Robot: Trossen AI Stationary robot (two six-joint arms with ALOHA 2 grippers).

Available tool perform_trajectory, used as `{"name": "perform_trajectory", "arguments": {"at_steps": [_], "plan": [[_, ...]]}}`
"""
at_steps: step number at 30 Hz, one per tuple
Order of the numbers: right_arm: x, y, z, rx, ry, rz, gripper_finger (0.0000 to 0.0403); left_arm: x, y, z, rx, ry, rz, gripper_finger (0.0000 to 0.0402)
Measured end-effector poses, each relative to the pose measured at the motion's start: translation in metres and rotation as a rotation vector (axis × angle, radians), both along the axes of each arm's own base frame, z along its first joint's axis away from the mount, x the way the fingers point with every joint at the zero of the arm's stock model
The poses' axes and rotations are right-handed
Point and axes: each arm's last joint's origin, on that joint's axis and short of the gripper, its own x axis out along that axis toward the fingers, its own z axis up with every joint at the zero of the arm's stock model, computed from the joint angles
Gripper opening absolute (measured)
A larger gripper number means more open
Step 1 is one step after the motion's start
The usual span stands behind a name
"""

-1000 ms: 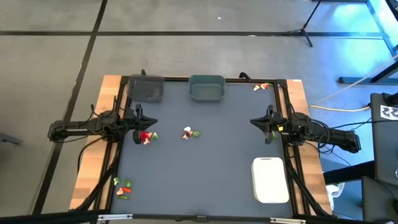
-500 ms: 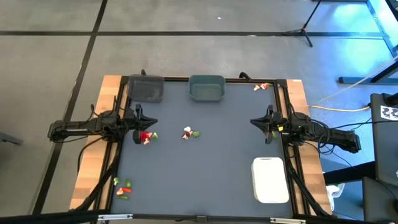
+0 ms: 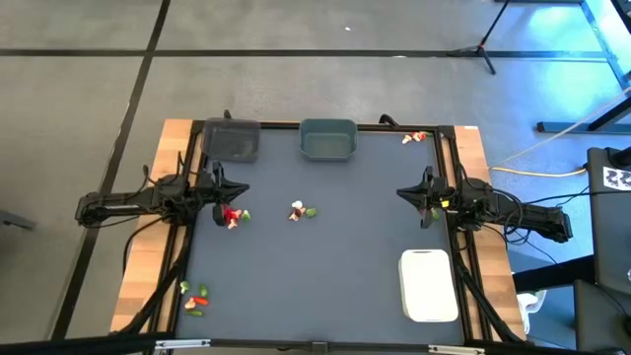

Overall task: Sort produce into baskets
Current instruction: Put the brown mushroom into the blue bin

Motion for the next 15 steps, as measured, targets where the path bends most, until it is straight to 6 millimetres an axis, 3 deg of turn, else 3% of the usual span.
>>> {"name": "perform_trajectory", "arguments": {"at_steps": [11, 15], "plan": [[0.000, 0.000, 0.001, 0.034, -0.016, 0.011, 0.0026, -0.005, 0.000, 0.025, -0.092, -0.288, -0.023, 0.0005], [0.000, 0.000, 0.001, 0.032, -0.015, 0.009, 0.0026, -0.005, -0.001, 0.026, -0.099, -0.302, -0.027, 0.0005]]}}
